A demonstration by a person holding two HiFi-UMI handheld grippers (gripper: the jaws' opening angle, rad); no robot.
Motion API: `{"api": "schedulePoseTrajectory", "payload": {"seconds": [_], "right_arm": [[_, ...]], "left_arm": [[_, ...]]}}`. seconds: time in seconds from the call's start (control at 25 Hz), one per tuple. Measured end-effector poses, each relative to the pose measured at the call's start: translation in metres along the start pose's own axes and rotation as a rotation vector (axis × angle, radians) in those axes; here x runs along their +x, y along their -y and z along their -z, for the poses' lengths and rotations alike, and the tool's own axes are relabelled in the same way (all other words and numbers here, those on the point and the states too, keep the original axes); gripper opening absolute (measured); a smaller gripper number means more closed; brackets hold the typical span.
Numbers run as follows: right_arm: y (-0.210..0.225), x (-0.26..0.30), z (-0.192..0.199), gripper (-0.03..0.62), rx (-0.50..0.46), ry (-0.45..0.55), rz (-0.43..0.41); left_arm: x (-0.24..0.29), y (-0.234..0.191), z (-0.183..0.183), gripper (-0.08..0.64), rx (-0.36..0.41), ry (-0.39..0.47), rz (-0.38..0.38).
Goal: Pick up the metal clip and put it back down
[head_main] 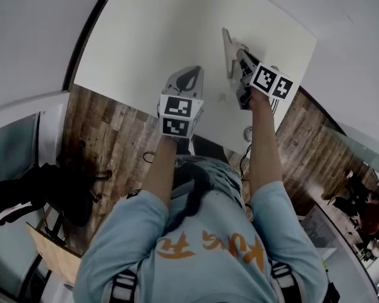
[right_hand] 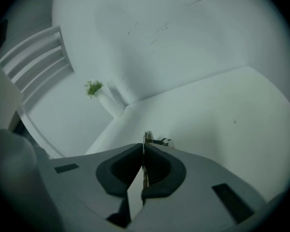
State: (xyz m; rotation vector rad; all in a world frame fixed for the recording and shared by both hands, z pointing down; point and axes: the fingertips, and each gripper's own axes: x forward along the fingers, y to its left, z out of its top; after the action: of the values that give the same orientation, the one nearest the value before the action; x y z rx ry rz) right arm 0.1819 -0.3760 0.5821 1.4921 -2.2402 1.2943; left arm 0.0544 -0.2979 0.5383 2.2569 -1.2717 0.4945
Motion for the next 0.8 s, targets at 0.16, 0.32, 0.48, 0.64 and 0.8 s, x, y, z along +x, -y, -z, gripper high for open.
{"api": "schedulePoseTrajectory", "payload": {"seconds": [0.16,0.32,0.48,0.64,0.8], "right_arm": [[-0.018,-0.002,0.012,0.021,-0.112,-0.029,0.017],[-0.040,-0.017,0.009,0.021,-0.224,0.007,0.041],[-0.062,-0.036,0.000,0.021,-0.374,0.045,0.104],[-0.088,-0.057,-0.013,0.021,-0.429,0.135,0.157],[-0.125,-0.072,-0.026,0.021,-0.451,0.229,0.175]], "left_arm": [[-0.012,-0.003,0.000,0.017,-0.004,0.022,0.002],[-0.024,0.001,0.000,0.017,-0.007,0.036,0.025],[-0.038,0.002,-0.012,0.017,0.005,0.086,0.042],[-0.059,-0.007,-0.038,0.017,0.022,0.160,0.034],[-0.083,-0.017,-0.075,0.017,0.045,0.246,0.022]]}}
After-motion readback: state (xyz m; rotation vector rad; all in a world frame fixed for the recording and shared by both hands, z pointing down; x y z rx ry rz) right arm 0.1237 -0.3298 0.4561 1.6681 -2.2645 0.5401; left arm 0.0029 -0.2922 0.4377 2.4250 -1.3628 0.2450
